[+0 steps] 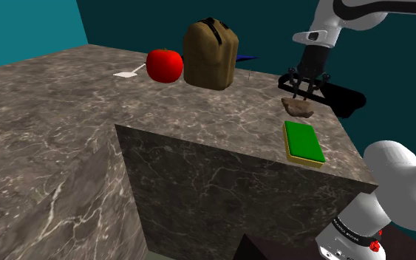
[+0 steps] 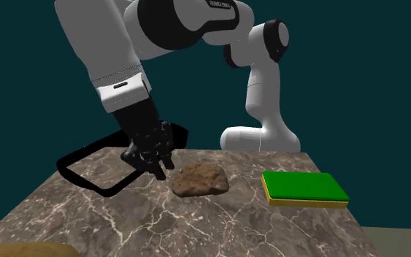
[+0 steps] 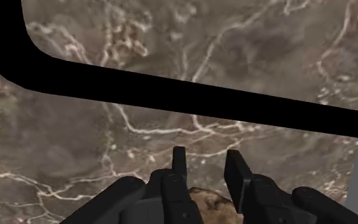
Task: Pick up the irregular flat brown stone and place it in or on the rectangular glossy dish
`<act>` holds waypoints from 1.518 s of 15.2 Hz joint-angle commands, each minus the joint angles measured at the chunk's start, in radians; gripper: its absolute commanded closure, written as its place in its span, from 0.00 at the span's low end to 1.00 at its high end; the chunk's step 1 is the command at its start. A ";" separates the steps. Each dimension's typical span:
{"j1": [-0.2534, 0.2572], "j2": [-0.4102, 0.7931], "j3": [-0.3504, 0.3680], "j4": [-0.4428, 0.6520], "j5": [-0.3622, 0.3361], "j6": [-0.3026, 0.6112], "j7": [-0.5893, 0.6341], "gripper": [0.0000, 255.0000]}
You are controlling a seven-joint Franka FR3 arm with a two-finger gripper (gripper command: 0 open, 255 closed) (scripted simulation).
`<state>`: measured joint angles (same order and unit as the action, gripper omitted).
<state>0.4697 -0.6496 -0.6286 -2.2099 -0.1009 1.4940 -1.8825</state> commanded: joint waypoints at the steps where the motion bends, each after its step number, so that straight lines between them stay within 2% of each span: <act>1: -0.015 -0.040 0.068 -0.029 -0.031 0.013 0.051 0.00; 6: -0.051 -0.186 0.389 -0.150 -0.152 0.052 0.286 0.00; 12: -0.037 -0.232 0.755 -0.245 -0.253 0.054 0.560 0.00; 19: -0.042 -0.255 0.722 -0.345 -0.279 0.137 0.562 0.00; 23: -0.043 -0.257 0.719 -0.353 -0.281 0.144 0.562 0.00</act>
<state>0.4268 -0.9061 0.0907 -2.5619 -0.3817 1.6366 -1.3203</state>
